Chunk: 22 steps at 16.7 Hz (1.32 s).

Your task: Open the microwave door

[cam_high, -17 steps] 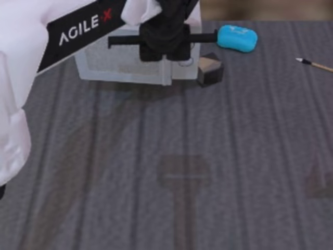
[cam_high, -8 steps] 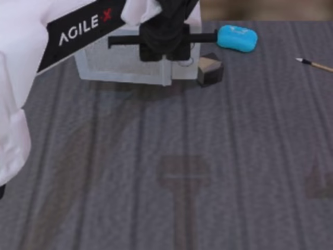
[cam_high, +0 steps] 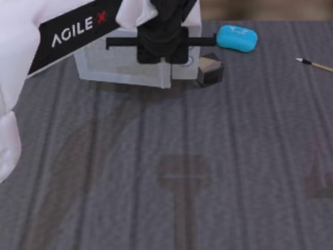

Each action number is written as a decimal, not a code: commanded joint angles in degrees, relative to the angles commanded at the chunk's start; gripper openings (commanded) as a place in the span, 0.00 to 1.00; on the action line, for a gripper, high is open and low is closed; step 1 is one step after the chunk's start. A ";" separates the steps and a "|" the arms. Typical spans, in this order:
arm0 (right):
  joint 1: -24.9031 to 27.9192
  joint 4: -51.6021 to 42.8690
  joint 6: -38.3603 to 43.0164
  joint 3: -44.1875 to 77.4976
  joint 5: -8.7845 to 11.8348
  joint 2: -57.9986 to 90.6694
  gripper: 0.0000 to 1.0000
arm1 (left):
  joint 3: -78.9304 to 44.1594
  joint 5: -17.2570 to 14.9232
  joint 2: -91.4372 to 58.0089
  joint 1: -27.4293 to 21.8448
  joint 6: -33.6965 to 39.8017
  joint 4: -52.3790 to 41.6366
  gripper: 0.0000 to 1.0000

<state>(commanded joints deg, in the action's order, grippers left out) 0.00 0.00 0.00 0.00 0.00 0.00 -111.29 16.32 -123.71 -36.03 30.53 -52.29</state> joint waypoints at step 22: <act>0.00 0.00 0.00 0.00 0.00 0.00 1.00 | 5.33 -1.35 3.77 0.37 -3.40 3.07 0.00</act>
<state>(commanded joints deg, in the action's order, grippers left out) 0.00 0.00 0.00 0.00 0.00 0.00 -105.96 14.97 -119.94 -35.66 27.13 -49.22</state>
